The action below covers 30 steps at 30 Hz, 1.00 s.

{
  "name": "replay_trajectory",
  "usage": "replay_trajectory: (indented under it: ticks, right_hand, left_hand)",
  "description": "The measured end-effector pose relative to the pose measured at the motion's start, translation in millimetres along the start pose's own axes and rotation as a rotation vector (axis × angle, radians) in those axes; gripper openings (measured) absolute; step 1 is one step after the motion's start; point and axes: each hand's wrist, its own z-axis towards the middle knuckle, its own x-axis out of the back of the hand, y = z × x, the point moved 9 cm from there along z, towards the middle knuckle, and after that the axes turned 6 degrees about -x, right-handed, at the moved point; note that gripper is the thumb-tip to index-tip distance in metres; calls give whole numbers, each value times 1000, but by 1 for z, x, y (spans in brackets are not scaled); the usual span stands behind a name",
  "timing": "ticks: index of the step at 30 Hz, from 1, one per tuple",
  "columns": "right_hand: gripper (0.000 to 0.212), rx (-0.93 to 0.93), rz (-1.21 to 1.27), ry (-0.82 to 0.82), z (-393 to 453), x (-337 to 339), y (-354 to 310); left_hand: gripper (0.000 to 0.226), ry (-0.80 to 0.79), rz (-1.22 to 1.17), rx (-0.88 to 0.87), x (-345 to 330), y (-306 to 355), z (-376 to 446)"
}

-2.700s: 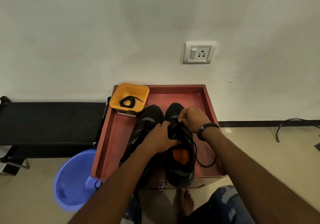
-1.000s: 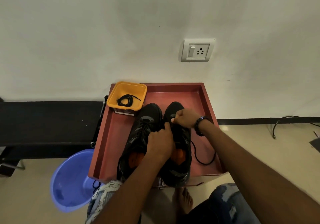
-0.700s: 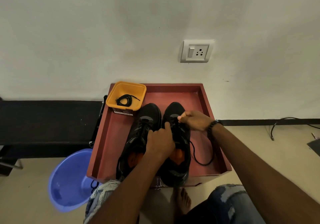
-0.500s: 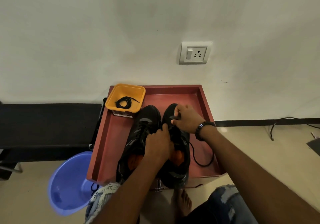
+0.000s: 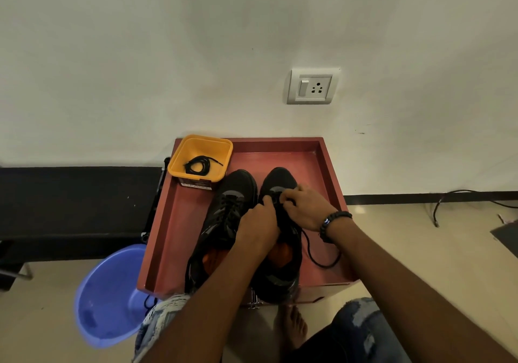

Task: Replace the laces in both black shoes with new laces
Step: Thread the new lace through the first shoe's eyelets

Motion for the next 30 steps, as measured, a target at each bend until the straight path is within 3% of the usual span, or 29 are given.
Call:
replay_trajectory:
  ticks: [8, 13, 18, 22, 24, 28, 30]
  right_hand:
    - [14, 57, 116, 36, -1, 7, 7]
    - [19, 31, -99, 80, 0, 10, -16]
    - [36, -90, -67, -145, 20, -12, -12]
    - [36, -138, -27, -289, 19, -12, -13]
    - [29, -140, 147, -343, 14, -10, -12]
    - [28, -264, 893, -336, 7, -16, 22]
    - [29, -255, 1055, -314, 3, -21, 31]
  left_hand:
    - [43, 29, -117, 33, -2, -13, -6]
    - [37, 39, -50, 3, -4, -11, -4]
    - [35, 75, -95, -21, -2, -10, -5]
    - [40, 63, -71, -4, -4, -11, -6]
    - [42, 54, -83, 10, -5, -14, -6]
    - [48, 59, -123, 32, -2, -18, -2]
    - [51, 47, -135, 40, -3, -17, -1]
